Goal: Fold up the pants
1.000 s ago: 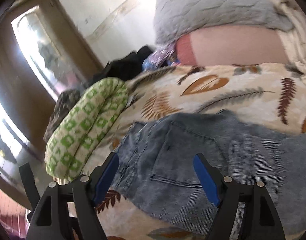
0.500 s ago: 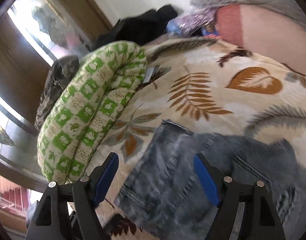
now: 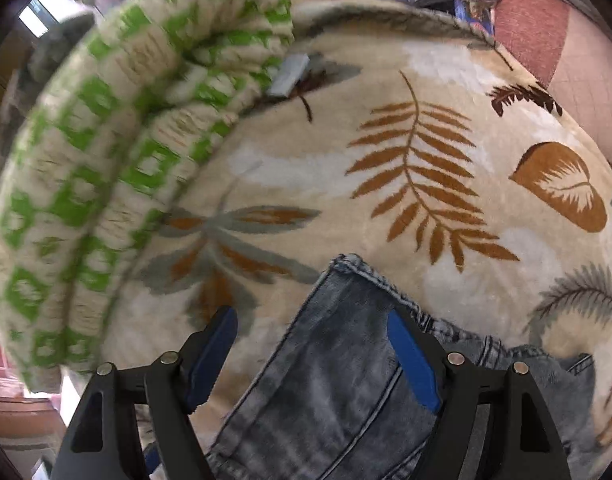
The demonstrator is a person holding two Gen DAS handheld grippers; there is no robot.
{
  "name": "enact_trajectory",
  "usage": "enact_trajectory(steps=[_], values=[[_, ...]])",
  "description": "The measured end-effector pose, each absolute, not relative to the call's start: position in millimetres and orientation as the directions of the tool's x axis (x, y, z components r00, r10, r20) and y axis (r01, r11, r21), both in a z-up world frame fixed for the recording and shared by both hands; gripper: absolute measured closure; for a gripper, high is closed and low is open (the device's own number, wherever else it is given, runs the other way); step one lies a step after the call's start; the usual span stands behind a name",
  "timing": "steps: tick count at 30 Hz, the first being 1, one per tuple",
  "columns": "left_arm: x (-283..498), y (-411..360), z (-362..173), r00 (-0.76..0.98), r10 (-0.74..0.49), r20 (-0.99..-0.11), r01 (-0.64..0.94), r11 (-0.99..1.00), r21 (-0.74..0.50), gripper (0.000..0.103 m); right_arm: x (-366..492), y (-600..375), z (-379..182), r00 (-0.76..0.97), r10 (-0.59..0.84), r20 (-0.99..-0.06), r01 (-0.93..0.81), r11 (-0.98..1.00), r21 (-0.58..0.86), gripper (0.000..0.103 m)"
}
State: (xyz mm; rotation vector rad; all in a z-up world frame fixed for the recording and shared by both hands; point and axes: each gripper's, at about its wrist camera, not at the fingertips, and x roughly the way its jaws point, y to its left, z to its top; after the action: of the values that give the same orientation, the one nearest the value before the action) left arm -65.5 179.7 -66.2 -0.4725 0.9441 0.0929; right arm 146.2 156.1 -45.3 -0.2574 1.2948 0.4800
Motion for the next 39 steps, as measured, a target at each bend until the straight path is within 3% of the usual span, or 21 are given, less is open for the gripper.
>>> enact_trajectory(steps=[8, 9, 10, 12, 14, 16, 19, 28, 33, 35, 39], values=[[-60.2, 175.6, -67.2, 0.604, -0.156, -0.782, -0.234, 0.903, -0.360, 0.023, 159.5, 163.6, -70.6, 0.174, 0.116, -0.978, -0.453, 0.891, 0.025, 0.023], [-59.4, 174.4, -66.9, 0.606, -0.162, -0.779, -0.224, 0.905, -0.362, 0.029, 158.7, 163.6, -73.3, 0.179, 0.107, -0.978, -0.457, 0.889, 0.014, 0.025], [-58.4, 173.2, -66.8, 0.608, -0.173, -0.775, -0.212, 0.905, -0.368, 0.041, 157.8, 163.5, -74.8, 0.190, 0.098, -0.977, -0.462, 0.887, 0.000, 0.030], [-56.0, 169.5, -68.1, 0.602, -0.208, -0.771, -0.182, 0.904, -0.386, 0.054, 155.7, 162.0, -76.5, 0.222, 0.066, -0.973, -0.468, 0.882, -0.047, 0.044], [-54.1, 167.5, -69.3, 0.601, -0.215, -0.770, -0.170, 0.907, -0.386, 0.060, 154.0, 156.7, -75.2, 0.238, 0.066, -0.969, -0.470, 0.881, -0.055, 0.051], [-53.8, 167.0, -69.2, 0.606, -0.230, -0.762, -0.160, 0.903, -0.399, 0.067, 151.5, 152.4, -72.2, 0.261, 0.044, -0.964, -0.464, 0.882, -0.085, 0.067], [-53.6, 166.3, -69.7, 0.608, -0.255, -0.752, -0.145, 0.895, -0.421, 0.078, 142.8, 143.1, -65.0, 0.304, 0.051, -0.951, -0.462, 0.881, -0.101, 0.081], [-60.2, 156.1, -55.0, 0.671, -0.276, -0.689, -0.061, 0.905, -0.421, 0.084, 104.7, 121.7, -21.2, 0.485, 0.048, -0.873, -0.435, 0.879, -0.194, 0.088], [-70.7, 136.4, -38.8, 0.721, -0.296, -0.627, 0.049, 0.924, -0.379, 0.084, 91.3, 85.2, 10.8, 0.546, 0.098, -0.832, -0.374, 0.917, -0.138, 0.088], [-76.4, 125.7, -32.6, 0.737, -0.298, -0.607, 0.094, 0.934, -0.345, 0.084, 81.7, 67.2, 27.2, 0.589, 0.112, -0.801, -0.342, 0.932, -0.121, 0.094], [-84.6, 107.6, -26.5, 0.752, -0.251, -0.610, 0.125, 0.962, -0.242, 0.084, 68.3, 25.7, 49.7, 0.601, 0.179, -0.779, -0.306, 0.952, -0.018, 0.094]])
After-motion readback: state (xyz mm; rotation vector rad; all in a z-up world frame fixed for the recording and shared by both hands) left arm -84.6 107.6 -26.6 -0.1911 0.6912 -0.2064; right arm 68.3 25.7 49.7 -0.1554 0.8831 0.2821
